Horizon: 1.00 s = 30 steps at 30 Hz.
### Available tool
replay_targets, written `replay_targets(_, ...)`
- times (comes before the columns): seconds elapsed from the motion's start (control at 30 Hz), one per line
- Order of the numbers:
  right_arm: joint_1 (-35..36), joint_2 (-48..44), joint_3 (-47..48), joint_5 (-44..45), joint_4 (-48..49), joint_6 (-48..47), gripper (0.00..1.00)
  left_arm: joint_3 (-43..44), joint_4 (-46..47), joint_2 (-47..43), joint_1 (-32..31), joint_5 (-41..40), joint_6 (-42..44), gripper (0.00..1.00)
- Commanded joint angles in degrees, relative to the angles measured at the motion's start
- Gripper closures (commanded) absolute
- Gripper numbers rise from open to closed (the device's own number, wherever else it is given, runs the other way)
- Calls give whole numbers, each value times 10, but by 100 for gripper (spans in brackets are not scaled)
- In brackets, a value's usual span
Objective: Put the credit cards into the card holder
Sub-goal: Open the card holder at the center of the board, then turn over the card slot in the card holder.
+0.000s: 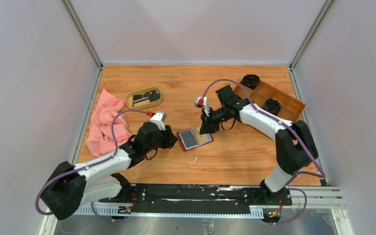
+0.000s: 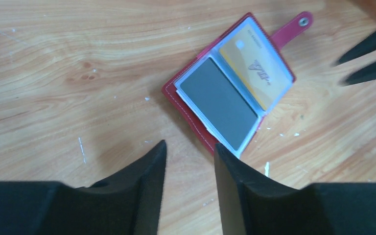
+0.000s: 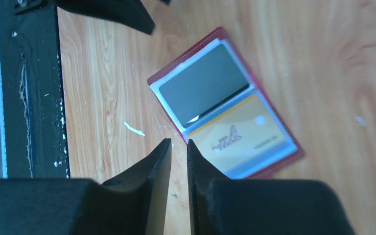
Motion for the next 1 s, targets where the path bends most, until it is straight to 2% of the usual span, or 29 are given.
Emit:
replay_targets(0.0, 33, 75, 31, 45, -29, 17, 81, -29, -10, -98, 4, -9, 10, 51)
replay_targets(0.1, 36, 113, 44, 69, -43, 17, 82, -52, -10, -158, 4, 3, -5, 32)
replay_targets(0.2, 36, 133, 63, 65, -81, -11, 81, -73, -10, -217, 4, 9, -17, 3)
replay_targets(0.23, 36, 134, 71, 59, -99, -29, 81, -80, -10, -237, 5, 10, -22, 0)
replay_targets(0.4, 29, 75, 74, 32, -169, -129, 80, -118, -19, -345, 8, 34, -54, 0)
replay_targets(0.57, 5, 36, 75, -6, -209, -185, 78, -143, -42, -436, 9, 41, -57, 0)
replay_targets(0.77, -9, 22, 69, -3, -237, -216, 76, -100, -186, -493, 8, 15, -17, 0)
replay_targets(0.97, -8, 48, 84, 24, -224, -177, 76, -147, -71, -460, 9, 83, -84, 0)
